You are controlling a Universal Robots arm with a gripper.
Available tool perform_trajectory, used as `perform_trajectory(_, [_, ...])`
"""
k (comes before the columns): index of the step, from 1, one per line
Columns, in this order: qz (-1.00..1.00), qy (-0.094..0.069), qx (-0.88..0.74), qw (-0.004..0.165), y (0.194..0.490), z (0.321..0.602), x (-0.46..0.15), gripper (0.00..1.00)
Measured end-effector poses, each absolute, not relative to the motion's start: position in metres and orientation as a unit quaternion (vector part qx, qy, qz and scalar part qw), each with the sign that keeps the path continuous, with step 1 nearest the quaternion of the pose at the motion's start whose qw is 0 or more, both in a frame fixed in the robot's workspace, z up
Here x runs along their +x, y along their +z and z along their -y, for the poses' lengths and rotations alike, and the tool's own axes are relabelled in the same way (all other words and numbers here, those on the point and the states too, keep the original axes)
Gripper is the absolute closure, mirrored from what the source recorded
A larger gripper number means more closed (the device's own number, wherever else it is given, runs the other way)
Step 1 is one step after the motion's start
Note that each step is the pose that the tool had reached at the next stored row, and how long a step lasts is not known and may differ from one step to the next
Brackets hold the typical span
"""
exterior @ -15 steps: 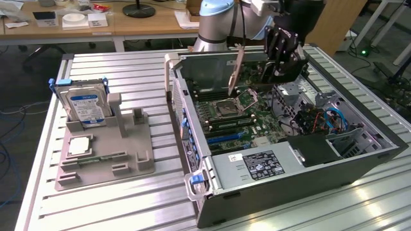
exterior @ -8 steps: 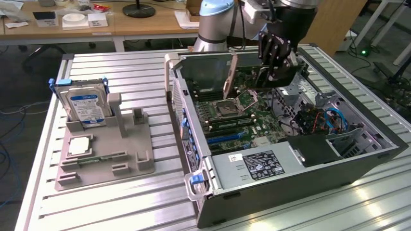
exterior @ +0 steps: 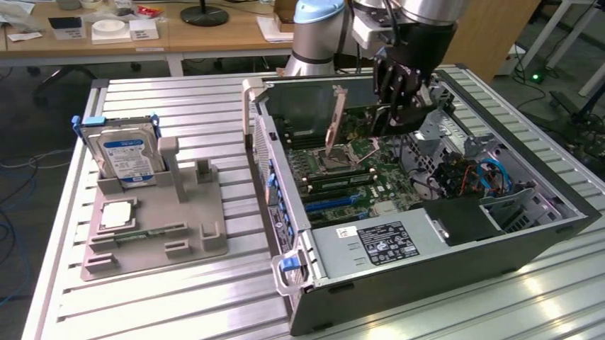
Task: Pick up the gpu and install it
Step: 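Insert the gpu into the slot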
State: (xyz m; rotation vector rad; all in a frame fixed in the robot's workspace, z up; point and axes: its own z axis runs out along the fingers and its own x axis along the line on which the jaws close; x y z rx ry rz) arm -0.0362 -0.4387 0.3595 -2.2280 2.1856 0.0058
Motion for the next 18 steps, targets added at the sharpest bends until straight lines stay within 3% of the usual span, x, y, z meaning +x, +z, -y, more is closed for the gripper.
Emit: perform_trajectory(18, [-0.717, 0.000, -0.697, 0.011, 0.329, 0.436, -0.054, 0.72])
